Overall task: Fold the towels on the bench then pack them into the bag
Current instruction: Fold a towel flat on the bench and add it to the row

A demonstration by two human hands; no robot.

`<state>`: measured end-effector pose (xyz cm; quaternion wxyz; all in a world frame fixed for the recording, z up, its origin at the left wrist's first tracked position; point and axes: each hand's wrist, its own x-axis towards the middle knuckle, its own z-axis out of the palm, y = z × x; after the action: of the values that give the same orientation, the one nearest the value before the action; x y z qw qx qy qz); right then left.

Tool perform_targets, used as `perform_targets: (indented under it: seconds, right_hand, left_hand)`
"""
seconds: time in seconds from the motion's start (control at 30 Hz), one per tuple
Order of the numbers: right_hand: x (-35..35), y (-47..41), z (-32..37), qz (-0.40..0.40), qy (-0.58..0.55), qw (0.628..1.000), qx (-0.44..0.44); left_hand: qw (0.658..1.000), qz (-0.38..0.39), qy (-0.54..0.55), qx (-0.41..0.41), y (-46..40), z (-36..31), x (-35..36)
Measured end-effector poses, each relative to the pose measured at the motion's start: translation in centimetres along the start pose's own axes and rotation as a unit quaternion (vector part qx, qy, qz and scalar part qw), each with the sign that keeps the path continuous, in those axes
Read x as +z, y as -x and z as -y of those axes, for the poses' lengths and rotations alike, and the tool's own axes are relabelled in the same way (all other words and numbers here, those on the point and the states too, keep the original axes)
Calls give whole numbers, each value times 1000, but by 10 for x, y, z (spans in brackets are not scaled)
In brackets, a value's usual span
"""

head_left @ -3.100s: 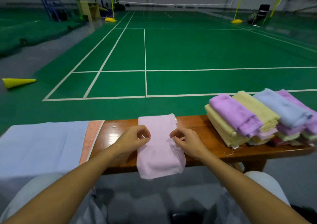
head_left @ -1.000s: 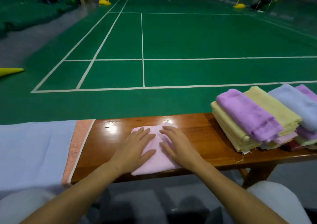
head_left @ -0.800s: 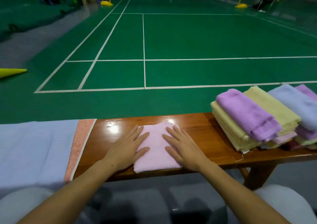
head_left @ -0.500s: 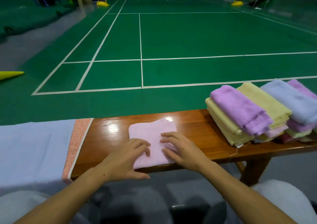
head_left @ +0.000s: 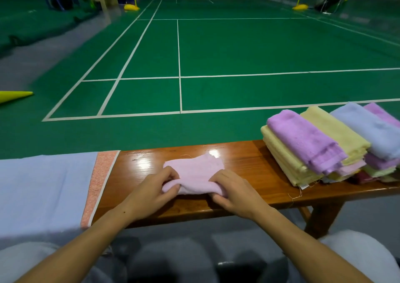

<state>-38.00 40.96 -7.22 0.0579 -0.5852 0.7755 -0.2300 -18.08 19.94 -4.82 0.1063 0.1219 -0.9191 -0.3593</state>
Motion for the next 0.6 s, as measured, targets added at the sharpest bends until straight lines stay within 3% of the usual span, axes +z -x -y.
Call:
perform_targets:
  seconds: [0.23,0.33,0.43,0.5,0.6]
  right_hand:
    - [-9,-9,4,-71,-184,976,94]
    - [-2,-20,0,-114,-193,965,136]
    - [10,-34,-6,-114,-149,963,195]
    - [15,-40,-10,-117,-60,964,233]
    - [10,-42,-10,-171,40,964,200]
  left_hand:
    - [996,-67,41,-37,-11,11,-3]
    - [991,-107,37,-64,-25,20,1]
    - [984,-145,-4,-103,-36,29,10]
    - [975,-155,-94,-127,-38,31,15]
    - [950,-200,-231,-70,-36,27,17]
